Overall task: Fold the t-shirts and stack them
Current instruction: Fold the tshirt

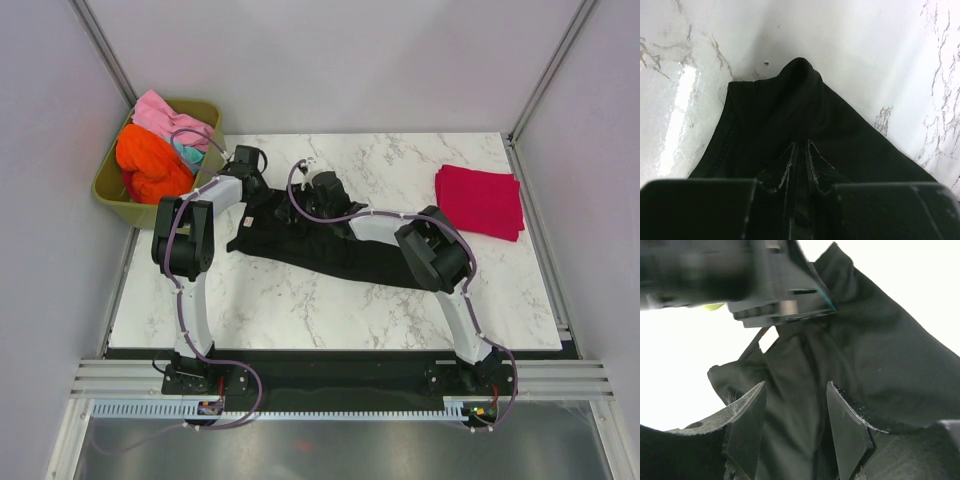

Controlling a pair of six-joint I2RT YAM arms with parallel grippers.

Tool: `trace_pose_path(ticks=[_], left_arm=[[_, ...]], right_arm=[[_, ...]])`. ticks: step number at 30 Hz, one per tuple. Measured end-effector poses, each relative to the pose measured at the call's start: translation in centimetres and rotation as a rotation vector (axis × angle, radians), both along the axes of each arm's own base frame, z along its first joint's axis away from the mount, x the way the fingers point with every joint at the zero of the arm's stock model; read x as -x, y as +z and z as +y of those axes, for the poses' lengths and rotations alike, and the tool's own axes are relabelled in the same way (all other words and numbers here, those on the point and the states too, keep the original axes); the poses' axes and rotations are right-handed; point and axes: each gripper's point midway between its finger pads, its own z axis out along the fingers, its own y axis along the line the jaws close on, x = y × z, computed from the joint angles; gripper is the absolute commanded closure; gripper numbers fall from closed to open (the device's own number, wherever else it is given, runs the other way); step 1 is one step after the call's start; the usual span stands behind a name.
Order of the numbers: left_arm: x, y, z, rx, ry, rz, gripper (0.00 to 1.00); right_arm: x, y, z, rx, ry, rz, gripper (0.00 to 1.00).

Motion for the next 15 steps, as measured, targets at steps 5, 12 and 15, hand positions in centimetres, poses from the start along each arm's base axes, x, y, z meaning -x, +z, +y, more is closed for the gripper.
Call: trace_pose_path(ticks=[5,12,15], left_arm=[[0.0,0.0,0.2,0.013,-0.001,0.003,0.82],[-0.1,0.0,0.3,0.017,0.001,0.003,0.82],[-0.1,0.0,0.3,0.017,0.001,0.003,0.82]], right_arm=[[-2.1,-3.7,-0.5,-0.109,0.012,0.122,0.39],[-3.0,-4.2,0.1,-0.208,0.048,0.194,0.39],[-2.6,-4.2,0.5,-0.209,0.062,0.198,0.40]])
